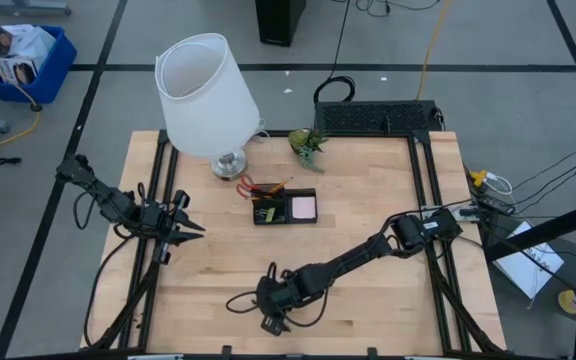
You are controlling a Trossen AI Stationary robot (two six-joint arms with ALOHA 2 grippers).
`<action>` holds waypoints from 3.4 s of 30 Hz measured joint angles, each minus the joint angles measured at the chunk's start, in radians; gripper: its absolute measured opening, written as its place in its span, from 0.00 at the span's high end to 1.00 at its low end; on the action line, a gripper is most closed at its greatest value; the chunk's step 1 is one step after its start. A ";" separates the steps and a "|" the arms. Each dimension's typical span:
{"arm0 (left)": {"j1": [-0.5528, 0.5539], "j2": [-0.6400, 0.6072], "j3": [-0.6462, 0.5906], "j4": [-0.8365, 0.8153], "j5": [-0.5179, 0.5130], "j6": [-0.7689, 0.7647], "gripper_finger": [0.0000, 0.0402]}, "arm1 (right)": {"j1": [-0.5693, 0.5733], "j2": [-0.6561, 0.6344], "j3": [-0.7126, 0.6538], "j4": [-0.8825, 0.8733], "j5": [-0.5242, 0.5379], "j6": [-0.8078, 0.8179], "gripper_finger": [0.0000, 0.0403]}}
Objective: Pick and place office supplies into organizer
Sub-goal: Put the black pen into the black desk organizer
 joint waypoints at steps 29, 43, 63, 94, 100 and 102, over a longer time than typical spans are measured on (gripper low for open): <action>0.000 0.000 0.000 0.000 0.000 0.000 0.83 | 0.012 0.023 0.000 -0.044 0.058 -0.075 0.83; 0.000 0.000 0.000 0.000 0.000 0.000 0.83 | -0.004 0.023 -0.002 -0.038 0.058 -0.140 0.87; 0.000 0.000 0.000 0.000 0.000 0.000 0.83 | 0.106 -0.193 -0.008 -0.213 0.569 -0.355 0.96; 0.000 0.000 0.000 0.007 0.000 0.000 0.83 | 0.255 -0.533 -1.138 1.408 0.323 -0.323 0.99; 0.000 0.000 0.000 0.005 0.000 0.000 0.83 | 0.226 -0.400 -0.958 1.419 0.141 -0.123 1.00; 0.000 0.000 0.000 -0.002 0.000 0.000 0.83 | 0.212 -0.360 -0.885 1.367 0.119 -0.032 1.00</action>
